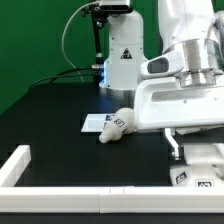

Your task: Assemble lamp

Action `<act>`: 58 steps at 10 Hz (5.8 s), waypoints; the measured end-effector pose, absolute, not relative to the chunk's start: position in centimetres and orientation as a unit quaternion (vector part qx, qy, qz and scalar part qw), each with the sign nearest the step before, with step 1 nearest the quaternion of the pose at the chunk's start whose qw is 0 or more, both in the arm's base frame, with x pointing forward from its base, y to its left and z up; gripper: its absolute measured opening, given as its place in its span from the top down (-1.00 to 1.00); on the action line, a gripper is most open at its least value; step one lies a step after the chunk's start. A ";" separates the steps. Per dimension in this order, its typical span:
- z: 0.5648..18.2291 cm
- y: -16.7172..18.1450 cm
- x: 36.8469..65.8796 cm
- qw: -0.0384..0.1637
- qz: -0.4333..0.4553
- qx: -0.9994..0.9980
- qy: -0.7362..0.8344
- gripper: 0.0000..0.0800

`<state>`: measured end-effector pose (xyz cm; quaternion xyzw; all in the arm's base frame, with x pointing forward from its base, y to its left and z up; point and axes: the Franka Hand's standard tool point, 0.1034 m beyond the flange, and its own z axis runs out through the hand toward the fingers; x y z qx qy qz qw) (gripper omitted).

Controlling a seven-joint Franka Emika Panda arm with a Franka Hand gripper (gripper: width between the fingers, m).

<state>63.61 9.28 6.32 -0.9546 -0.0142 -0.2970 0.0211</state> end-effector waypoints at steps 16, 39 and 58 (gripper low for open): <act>10.8 5.8 62.8 0.003 -0.260 -0.962 -0.081 -0.75; 11.5 4.4 56.2 -0.097 -0.034 -0.711 -0.696 -0.75; 7.4 0.1 47.1 -0.005 0.092 -0.651 -0.753 -0.75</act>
Offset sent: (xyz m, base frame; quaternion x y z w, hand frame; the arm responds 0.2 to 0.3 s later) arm 0.0000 0.0000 0.0000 0.0000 0.0000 0.0000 1.0000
